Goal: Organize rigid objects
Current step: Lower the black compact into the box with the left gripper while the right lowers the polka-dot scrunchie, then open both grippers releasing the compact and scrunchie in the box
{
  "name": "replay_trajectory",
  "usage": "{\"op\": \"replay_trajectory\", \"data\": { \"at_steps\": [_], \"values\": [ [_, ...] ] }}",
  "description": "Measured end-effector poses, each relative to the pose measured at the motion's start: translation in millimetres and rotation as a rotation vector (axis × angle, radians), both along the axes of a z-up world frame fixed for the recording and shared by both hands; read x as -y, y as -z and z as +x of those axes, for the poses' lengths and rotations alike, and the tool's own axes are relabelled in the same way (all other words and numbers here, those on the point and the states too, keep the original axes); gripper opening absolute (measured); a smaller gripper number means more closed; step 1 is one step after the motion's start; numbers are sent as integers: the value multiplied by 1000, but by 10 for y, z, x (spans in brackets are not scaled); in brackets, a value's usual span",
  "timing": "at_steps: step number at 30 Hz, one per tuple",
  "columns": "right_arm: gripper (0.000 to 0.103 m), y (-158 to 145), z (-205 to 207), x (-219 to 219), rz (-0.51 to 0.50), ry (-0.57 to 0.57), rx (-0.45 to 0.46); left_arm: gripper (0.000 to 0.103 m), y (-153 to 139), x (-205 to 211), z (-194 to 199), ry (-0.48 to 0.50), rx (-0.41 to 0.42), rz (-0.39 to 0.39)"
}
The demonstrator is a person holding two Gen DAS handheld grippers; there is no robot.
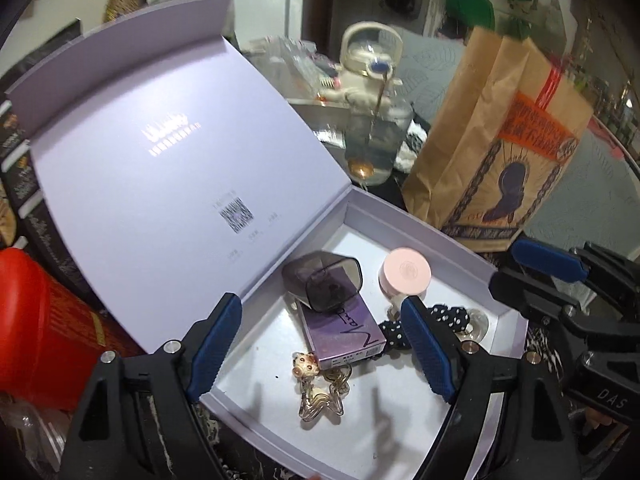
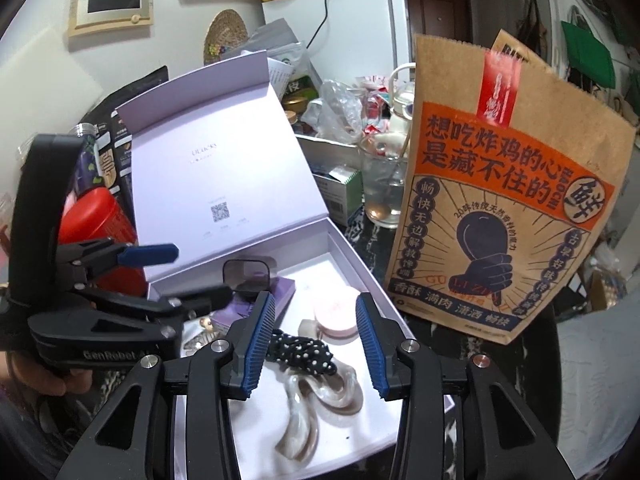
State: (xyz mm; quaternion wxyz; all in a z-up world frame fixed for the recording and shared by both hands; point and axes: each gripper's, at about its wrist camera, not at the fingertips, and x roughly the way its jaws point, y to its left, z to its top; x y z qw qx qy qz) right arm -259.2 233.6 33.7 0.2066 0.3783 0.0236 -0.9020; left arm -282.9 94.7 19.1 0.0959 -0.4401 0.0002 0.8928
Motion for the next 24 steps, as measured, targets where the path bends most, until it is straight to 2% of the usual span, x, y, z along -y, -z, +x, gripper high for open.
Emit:
{"op": "replay_trajectory", "data": {
  "at_steps": [7, 21, 24],
  "values": [
    [42, -182, 192, -30, -3, 8, -36, 82, -173, 44, 153, 4, -14, 43],
    [42, -534, 653, -68, -1, 14, -106, 82, -604, 59, 628, -11, -110, 11],
    [45, -624, 786, -68, 2, 11, -130, 82, -694, 52, 750, -3, -140, 12]
  ]
}}
